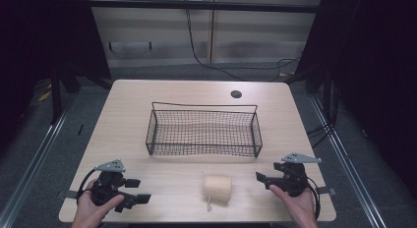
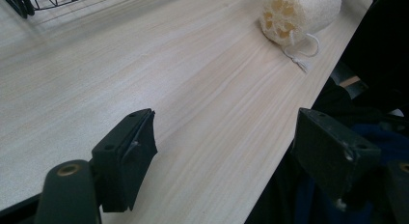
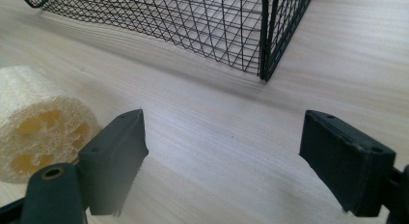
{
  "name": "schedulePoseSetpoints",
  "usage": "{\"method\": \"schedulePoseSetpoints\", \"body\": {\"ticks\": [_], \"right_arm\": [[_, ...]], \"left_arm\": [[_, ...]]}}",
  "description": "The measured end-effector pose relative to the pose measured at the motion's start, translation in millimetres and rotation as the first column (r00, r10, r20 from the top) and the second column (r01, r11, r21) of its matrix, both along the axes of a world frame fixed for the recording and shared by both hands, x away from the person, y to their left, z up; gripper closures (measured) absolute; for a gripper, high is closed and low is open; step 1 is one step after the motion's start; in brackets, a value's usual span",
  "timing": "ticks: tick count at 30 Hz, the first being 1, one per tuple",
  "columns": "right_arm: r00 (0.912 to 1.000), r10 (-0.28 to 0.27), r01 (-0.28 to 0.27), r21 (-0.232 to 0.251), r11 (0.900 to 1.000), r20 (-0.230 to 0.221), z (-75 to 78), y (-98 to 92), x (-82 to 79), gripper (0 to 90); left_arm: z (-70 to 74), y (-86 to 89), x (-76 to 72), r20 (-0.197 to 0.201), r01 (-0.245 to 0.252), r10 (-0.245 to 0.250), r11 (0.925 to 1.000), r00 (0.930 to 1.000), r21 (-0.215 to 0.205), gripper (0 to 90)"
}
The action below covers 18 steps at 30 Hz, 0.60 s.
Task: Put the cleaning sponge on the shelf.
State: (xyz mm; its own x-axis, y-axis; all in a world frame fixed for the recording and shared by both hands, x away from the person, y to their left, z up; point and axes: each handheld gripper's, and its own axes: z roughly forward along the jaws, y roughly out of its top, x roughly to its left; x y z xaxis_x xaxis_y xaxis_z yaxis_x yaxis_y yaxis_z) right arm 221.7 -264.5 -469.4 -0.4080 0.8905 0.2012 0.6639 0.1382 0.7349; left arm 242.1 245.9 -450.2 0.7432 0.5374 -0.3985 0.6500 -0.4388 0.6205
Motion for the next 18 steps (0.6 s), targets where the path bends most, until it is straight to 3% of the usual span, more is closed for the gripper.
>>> {"method": "schedulePoseSetpoints", "body": {"ticks": [8,9,12,14,15,17,18], "right_arm": [[0.9979,0.06,-0.06,-0.003,0.998,0.024,10.0,6.3,-3.7,17.3],[0.9951,0.09,-0.088,-0.039,0.995,0.041,15.5,11.7,-6.6,17.4],[0.9912,0.121,-0.119,-0.041,0.992,0.055,19.2,16.2,-8.9,18.4],[0.9839,0.171,-0.169,-0.05,0.984,0.05,21.5,21.5,-9.5,18.4],[0.9745,0.219,-0.215,-0.072,0.974,0.049,23.4,25.2,-9.6,18.2],[0.9654,0.259,-0.256,-0.074,0.964,0.032,26.4,27.7,-8.9,18.1],[0.9654,0.259,-0.256,-0.074,0.964,0.032,26.4,27.7,-8.9,18.1]], "left_arm": [[1.4,-0.8,-1.2,0.002,0.006,-0.006,1.0,1.0,-0.002,22.7],[1.6,-0.4,-1.1,0.003,0.008,-0.008,1.0,1.0,-0.001,22.7],[1.2,-0.1,-0.5,0.006,0.002,-0.002,1.0,1.0,0.002,22.7],[1.5,0.5,-0.2,0.002,0.003,-0.003,1.0,1.0,-0.002,22.7],[1.6,0.4,-0.5,0.005,0.0,0.0,1.0,1.0,-0.004,22.7],[1.6,0.6,-0.4,0.008,0.003,-0.003,1.0,1.0,-0.004,22.7],[1.6,0.6,-0.4,0.008,0.003,-0.003,1.0,1.0,-0.004,22.7]]}}
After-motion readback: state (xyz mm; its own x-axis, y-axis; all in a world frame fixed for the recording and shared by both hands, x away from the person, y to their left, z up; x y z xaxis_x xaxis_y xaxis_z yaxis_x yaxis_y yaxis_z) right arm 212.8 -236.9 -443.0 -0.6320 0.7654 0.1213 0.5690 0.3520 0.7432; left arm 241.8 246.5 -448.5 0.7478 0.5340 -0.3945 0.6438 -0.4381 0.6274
